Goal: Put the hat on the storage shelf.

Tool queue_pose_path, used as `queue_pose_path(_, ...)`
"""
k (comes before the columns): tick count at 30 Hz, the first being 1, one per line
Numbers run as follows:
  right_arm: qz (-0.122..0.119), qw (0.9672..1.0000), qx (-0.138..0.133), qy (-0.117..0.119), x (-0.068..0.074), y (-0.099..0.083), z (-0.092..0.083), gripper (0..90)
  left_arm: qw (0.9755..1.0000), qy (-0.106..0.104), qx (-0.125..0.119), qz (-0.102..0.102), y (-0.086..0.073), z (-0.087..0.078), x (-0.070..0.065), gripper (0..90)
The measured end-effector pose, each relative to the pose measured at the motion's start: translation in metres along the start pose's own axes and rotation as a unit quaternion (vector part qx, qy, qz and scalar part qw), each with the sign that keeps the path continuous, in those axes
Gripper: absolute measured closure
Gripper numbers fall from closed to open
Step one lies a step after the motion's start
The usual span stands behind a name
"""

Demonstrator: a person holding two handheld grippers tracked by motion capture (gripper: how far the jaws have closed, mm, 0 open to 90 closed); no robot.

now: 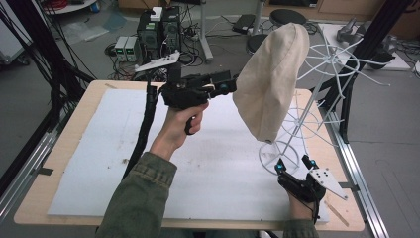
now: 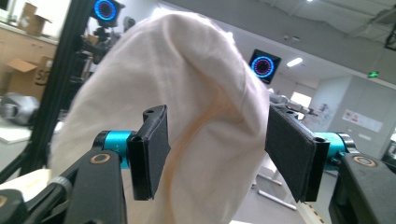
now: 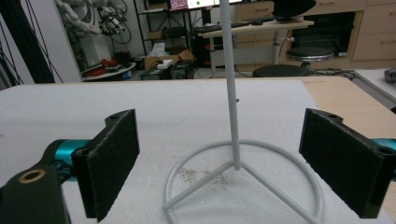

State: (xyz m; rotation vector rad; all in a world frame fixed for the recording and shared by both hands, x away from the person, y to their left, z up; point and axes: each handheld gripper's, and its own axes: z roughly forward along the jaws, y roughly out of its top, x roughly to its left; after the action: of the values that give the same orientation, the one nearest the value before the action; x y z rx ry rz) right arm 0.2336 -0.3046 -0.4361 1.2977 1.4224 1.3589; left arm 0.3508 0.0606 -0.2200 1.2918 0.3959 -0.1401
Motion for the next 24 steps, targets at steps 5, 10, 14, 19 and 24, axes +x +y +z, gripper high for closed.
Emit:
queue_pose_path(5,-0.001,1.0000,0.001,0.001,0.001,0.000,0.000,11.3,0.9995,0.032,-0.001,0.004,-0.010,-0.025,0.005,39.1)
queue_pose_path(10,-0.003,1.0000,0.002,0.000,0.001,0.000,0.000,11.3,0.9973,0.071,-0.005,0.018,-0.018,-0.049,0.008,39.0)
queue_pose_path(14,-0.004,1.0000,0.002,0.000,0.001,0.000,0.000,11.3,0.9962,0.085,-0.013,0.014,-0.025,-0.068,0.010,38.8)
queue_pose_path(19,-0.004,1.0000,0.001,-0.001,0.000,0.000,0.000,11.3,0.9931,0.115,-0.011,0.015,-0.034,-0.091,0.010,38.7)
queue_pose_path(24,-0.002,1.0000,0.002,0.000,0.000,0.000,0.000,11.3,0.9893,0.144,-0.009,0.021,-0.043,-0.115,0.008,38.5)
